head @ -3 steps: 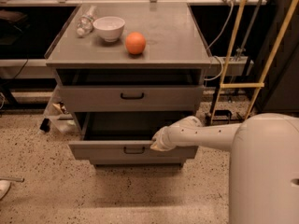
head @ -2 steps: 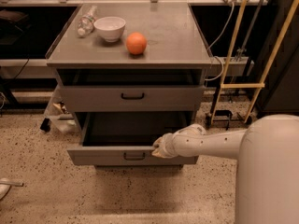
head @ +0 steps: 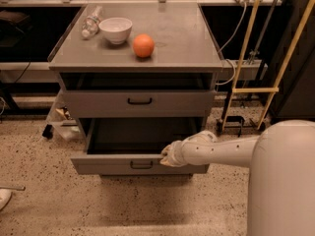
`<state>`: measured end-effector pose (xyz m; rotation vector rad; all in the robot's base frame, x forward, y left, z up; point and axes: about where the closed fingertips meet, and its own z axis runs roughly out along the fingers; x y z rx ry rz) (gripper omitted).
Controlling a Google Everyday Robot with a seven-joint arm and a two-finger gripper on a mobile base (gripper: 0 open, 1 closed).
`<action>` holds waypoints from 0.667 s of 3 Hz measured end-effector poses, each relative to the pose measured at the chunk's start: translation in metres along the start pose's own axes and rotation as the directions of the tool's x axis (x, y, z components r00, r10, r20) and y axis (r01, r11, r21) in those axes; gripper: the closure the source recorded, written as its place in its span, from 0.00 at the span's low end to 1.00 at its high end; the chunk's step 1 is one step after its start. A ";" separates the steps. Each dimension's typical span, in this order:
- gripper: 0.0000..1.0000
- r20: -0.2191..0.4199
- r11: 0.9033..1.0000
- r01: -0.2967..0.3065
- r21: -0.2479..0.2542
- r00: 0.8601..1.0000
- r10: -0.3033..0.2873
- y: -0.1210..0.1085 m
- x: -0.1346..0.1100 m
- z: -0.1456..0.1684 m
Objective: Open middle drawer
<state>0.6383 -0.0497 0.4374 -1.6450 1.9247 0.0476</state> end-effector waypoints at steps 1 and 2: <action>1.00 0.028 0.998 0.053 0.027 0.998 -0.054 0.001 -0.009 -0.010; 1.00 0.028 0.998 0.054 0.027 0.998 -0.054 0.001 -0.009 -0.010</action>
Offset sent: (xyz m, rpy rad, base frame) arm -0.2581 -0.0734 0.0043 0.0401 -0.1933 0.2397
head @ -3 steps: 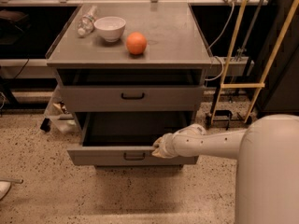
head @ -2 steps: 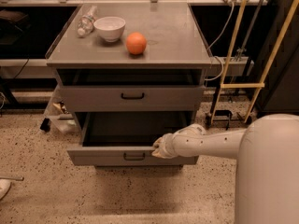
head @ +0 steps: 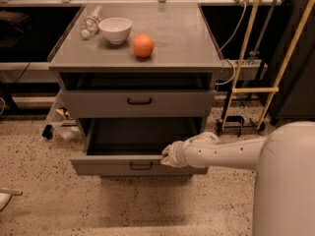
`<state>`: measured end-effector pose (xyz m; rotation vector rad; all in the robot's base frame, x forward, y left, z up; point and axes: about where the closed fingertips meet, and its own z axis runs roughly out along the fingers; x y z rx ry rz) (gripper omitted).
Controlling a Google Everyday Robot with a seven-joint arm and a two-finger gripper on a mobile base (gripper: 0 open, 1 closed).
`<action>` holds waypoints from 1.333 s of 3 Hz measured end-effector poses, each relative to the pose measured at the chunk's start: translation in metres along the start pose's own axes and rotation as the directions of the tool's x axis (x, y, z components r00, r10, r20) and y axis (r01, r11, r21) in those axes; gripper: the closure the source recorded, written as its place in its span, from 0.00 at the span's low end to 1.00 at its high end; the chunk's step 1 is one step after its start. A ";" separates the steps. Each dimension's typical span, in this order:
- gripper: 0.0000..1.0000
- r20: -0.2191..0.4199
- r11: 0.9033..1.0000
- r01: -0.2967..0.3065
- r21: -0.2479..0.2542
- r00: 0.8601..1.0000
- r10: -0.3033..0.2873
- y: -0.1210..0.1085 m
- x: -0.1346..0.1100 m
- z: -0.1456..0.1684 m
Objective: Open middle drawer
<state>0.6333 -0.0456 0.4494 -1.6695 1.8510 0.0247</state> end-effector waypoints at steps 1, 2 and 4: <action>1.00 0.024 0.999 0.040 -0.005 0.999 -0.040 0.026 0.007 -0.012; 1.00 0.052 0.998 0.059 0.007 0.997 -0.059 0.060 0.024 -0.038; 0.81 0.052 0.998 0.059 0.006 0.997 -0.059 0.057 0.021 -0.044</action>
Offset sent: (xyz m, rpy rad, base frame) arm -0.2147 -0.0555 -0.0377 0.0638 -0.0621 0.1057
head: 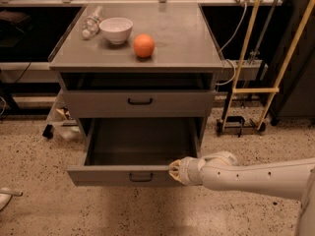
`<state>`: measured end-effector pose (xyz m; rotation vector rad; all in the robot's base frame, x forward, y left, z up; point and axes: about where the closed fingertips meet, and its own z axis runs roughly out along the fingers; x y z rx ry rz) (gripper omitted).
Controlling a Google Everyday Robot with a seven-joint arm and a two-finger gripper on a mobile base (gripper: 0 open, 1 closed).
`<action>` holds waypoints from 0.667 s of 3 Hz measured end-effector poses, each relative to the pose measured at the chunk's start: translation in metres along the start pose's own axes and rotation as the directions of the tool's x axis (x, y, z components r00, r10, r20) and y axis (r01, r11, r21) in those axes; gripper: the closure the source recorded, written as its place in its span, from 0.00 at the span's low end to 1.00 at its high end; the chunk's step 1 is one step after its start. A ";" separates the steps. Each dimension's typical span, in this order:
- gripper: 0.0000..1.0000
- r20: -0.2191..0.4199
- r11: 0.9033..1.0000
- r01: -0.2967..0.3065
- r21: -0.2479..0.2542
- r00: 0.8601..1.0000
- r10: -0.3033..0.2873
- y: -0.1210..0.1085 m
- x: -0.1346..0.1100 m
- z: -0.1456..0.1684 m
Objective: Open middle drawer
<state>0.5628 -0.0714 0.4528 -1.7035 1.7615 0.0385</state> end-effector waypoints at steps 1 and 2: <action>0.58 0.000 1.000 0.000 0.000 1.000 0.000 0.000 0.000 0.000; 0.35 0.000 1.000 0.000 0.000 1.000 0.000 0.000 0.000 0.000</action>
Offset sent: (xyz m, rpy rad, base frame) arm 0.0000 0.0000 0.0000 0.0000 0.0000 0.0000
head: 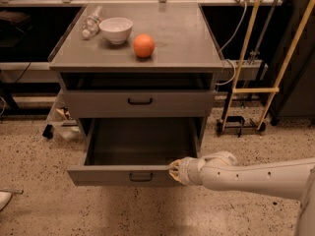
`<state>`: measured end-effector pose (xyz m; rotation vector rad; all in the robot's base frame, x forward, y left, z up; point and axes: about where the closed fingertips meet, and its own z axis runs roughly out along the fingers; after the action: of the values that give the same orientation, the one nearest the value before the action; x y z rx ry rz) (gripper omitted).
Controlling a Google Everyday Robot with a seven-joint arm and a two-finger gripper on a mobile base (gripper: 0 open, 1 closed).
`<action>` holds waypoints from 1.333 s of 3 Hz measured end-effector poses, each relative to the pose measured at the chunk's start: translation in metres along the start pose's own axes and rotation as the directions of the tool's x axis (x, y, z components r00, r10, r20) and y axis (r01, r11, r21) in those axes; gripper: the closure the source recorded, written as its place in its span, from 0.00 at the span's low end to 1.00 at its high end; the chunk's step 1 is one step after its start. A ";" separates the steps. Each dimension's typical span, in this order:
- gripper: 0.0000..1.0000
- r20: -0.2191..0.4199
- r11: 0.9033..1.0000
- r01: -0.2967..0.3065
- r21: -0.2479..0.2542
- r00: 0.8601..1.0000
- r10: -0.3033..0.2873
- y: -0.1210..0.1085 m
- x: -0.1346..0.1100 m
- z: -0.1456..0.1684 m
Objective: Open middle drawer
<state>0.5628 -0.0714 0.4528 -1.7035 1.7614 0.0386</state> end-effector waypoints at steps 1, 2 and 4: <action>0.11 0.000 1.000 0.000 0.000 1.000 0.000 0.000 0.000 0.000; 0.00 0.000 1.000 0.000 0.000 1.000 0.000 0.000 0.000 0.000; 0.00 0.001 0.999 -0.033 -0.008 0.999 0.033 -0.004 0.006 0.013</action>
Offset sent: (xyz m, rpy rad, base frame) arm 0.0000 0.0000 0.0000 0.0000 0.0000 0.0000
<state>0.5723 -0.0715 0.4418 -1.6798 1.7905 0.0607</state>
